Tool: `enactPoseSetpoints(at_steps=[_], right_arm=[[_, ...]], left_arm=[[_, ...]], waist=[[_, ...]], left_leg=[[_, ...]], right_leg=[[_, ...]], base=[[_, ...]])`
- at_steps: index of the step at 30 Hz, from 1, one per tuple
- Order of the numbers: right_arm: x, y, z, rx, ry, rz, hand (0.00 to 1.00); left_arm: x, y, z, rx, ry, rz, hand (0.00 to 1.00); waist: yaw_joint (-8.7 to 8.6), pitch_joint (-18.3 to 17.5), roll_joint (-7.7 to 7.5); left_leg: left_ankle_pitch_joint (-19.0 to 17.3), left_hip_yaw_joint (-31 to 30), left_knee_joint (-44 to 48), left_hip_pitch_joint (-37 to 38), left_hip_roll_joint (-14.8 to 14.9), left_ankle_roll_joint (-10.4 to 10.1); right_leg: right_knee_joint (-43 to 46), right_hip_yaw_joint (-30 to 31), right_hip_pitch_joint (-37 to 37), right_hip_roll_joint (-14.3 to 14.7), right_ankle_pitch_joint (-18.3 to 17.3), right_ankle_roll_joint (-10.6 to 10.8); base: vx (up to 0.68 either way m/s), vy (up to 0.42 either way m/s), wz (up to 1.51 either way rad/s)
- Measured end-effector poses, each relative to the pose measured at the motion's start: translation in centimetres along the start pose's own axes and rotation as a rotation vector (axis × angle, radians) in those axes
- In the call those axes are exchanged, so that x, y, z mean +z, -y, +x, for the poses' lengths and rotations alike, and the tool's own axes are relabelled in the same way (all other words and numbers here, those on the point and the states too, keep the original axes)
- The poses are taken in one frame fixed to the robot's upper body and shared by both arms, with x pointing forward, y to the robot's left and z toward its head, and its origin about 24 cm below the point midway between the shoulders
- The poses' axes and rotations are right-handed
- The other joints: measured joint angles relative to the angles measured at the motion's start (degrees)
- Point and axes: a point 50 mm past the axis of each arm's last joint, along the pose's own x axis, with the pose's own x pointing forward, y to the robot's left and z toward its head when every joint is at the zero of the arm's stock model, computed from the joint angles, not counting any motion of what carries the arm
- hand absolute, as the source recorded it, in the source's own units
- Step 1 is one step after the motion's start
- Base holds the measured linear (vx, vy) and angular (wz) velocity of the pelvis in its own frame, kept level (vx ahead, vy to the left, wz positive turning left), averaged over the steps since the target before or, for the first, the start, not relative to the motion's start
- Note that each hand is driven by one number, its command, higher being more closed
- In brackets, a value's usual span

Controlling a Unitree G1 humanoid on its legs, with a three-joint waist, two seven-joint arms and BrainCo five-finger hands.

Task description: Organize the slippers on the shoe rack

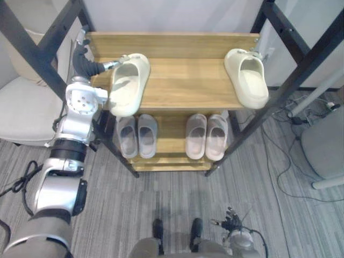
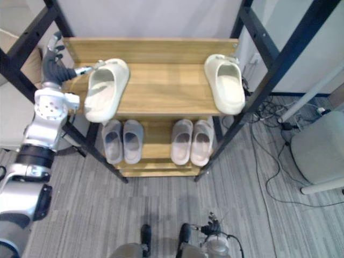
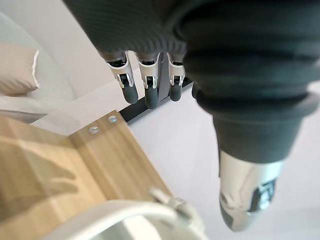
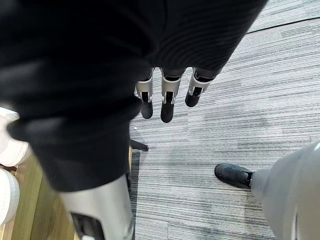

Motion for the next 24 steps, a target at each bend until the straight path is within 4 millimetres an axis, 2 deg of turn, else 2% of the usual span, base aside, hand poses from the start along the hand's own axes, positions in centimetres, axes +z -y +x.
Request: enactPoseSetpoints(at_steps=[11,15,21,24], right_arm=[[0.1,0.0,0.1,-0.013,0.003,0.002,0.0],[0.3,0.0,0.1,-0.017,0.007,0.003,0.0],[0.8,-0.4,0.2,-0.01,0.018,0.011,0.0],[1.0,-0.5,0.3,-0.009,0.021,0.013,0.0]], left_arm=[[-1.2,0.7,-0.2,-0.027,-0.053,0.059,0.0],[-0.6,0.9,0.1,-0.031,-0.035,0.054,0.0],[1.3,1.2,1.0,-0.026,0.015,0.032,0.0],[1.7,1.5,1.3,-0.031,0.019,0.027,0.0]], waist=[[-0.17,-0.1,-0.68],[-0.13,0.0,-0.97],[-0.24,0.6,-2.21],[-0.34,0.7,-2.24]], left_leg=[[0.0,0.6,0.0,-0.7,0.1,0.0],[0.0,0.9,0.2,-1.5,0.1,0.0],[0.0,1.5,0.8,-2.5,0.3,0.0],[-0.2,1.6,1.6,-3.2,0.5,0.0]], right_leg=[[0.3,0.3,-0.9,0.0,0.0,0.0],[0.8,0.5,-2.0,0.0,0.0,0.0],[1.3,1.0,-3.4,0.0,0.3,-0.3],[1.5,1.1,-3.9,0.0,0.3,-0.4]], base=[[0.0,0.0,0.0],[0.0,0.002,-0.02],[0.0,0.005,-0.05],[0.0,0.0,-0.02]])
